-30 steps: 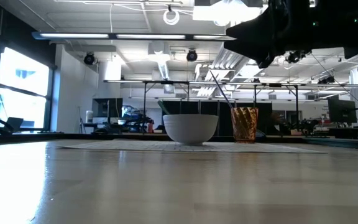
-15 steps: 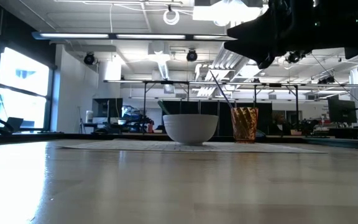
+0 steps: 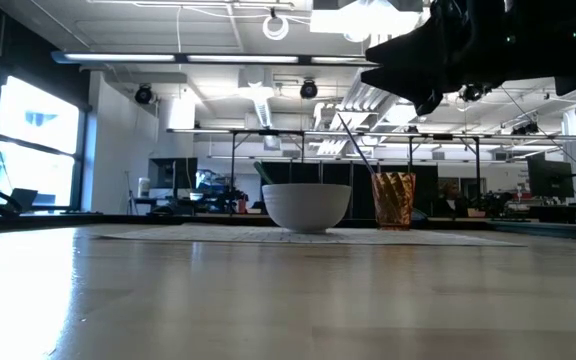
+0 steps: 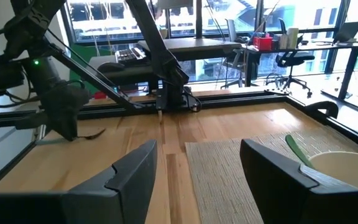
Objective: Pick & Place Utensil
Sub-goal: Put the blue fork into the white bowl
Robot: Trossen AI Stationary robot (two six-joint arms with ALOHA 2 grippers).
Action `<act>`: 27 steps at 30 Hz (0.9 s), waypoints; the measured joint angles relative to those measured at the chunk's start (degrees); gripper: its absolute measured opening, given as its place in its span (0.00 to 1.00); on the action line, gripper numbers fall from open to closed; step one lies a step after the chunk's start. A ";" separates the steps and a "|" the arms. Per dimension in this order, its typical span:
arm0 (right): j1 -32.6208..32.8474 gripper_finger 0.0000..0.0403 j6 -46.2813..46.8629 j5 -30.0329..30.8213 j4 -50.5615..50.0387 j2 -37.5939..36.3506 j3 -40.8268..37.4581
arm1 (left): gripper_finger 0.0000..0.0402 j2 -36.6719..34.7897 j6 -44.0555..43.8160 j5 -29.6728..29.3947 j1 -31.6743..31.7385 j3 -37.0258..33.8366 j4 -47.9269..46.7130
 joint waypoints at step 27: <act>1.74 0.56 4.63 -2.36 -3.62 -0.02 0.02 | 0.20 1.36 10.51 -7.92 0.54 -0.07 -6.20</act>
